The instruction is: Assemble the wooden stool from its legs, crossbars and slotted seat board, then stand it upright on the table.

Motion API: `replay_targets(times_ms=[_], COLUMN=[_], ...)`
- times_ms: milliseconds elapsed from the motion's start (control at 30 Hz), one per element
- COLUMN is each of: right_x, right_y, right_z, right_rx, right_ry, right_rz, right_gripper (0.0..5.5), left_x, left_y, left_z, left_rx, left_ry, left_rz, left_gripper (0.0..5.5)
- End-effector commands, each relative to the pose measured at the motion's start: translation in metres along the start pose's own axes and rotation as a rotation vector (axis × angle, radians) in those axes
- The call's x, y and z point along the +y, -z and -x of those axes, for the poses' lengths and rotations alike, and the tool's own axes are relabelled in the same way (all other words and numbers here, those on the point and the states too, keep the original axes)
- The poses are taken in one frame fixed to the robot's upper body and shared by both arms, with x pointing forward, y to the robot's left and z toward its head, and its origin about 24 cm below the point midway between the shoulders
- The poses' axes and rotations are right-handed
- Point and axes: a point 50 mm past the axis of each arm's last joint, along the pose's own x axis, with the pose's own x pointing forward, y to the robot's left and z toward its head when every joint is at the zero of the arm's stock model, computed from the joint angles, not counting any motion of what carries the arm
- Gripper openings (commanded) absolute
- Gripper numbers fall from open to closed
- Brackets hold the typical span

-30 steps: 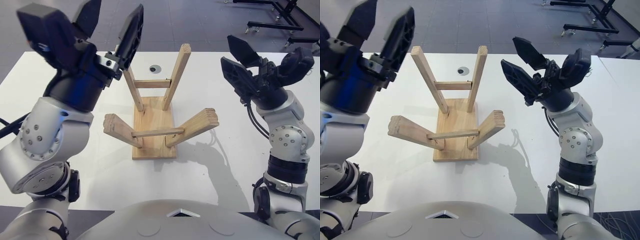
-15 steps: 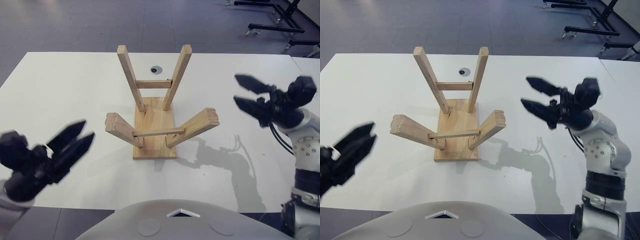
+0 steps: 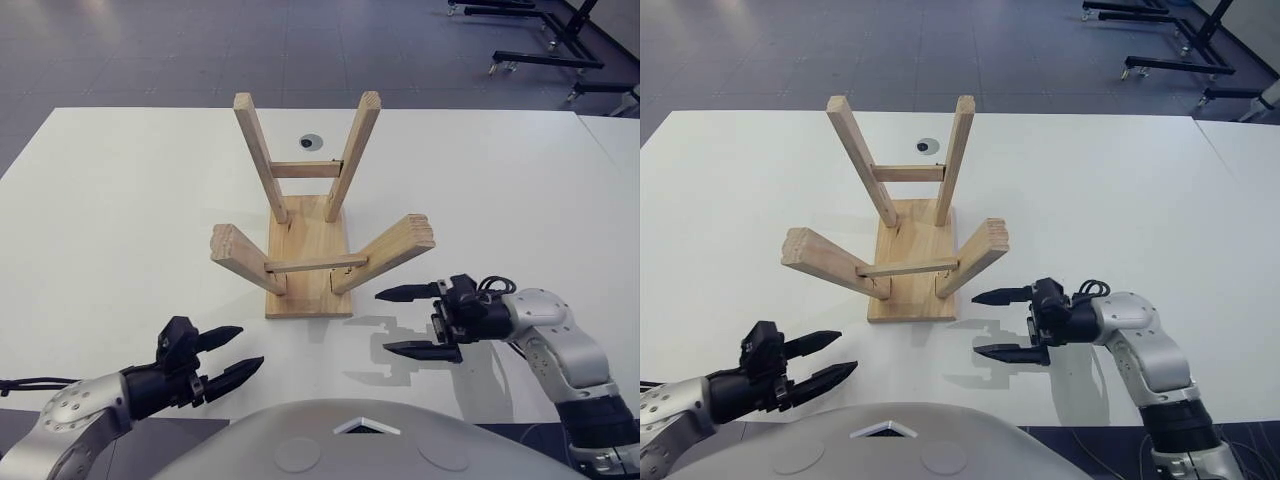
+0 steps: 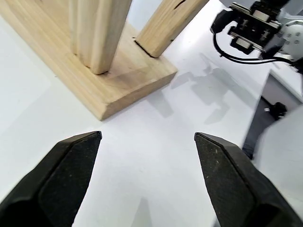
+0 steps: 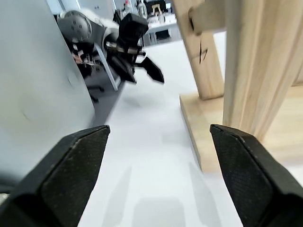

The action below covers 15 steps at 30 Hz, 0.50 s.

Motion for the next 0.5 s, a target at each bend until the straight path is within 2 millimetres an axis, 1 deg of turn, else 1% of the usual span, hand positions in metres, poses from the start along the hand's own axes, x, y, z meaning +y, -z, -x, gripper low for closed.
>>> replay_targets(times_ms=[33,167,233,400,500], right_x=[-0.007,-0.008,-0.012,-0.027,-0.036], right_y=[0.012,0.019,0.02,0.011,0.006], right_z=[-0.006,-0.016,-0.021,-0.033,-0.038], right_rx=[0.051,0.022,0.015,0.01,0.03], right_ry=[0.044,0.075,0.096,0.151,0.214], right_rz=[0.015,0.003,-0.001,0.002,-0.03], right_gripper=[3.9,3.9,3.9,3.9,3.9], left_x=[0.008,0.013,0.018,0.036,0.047], left_y=[0.0,0.0,0.002,0.004,0.004], left_z=[-0.01,-0.018,-0.023,-0.035,-0.044], left_rx=[-0.003,-0.011,-0.003,-0.004,-0.01], left_ry=[-0.029,-0.035,-0.032,-0.059,-0.084], left_rz=[-0.027,-0.027,-0.031,-0.028,-0.038], left_gripper=[3.6,3.6,3.6,3.6,3.6])
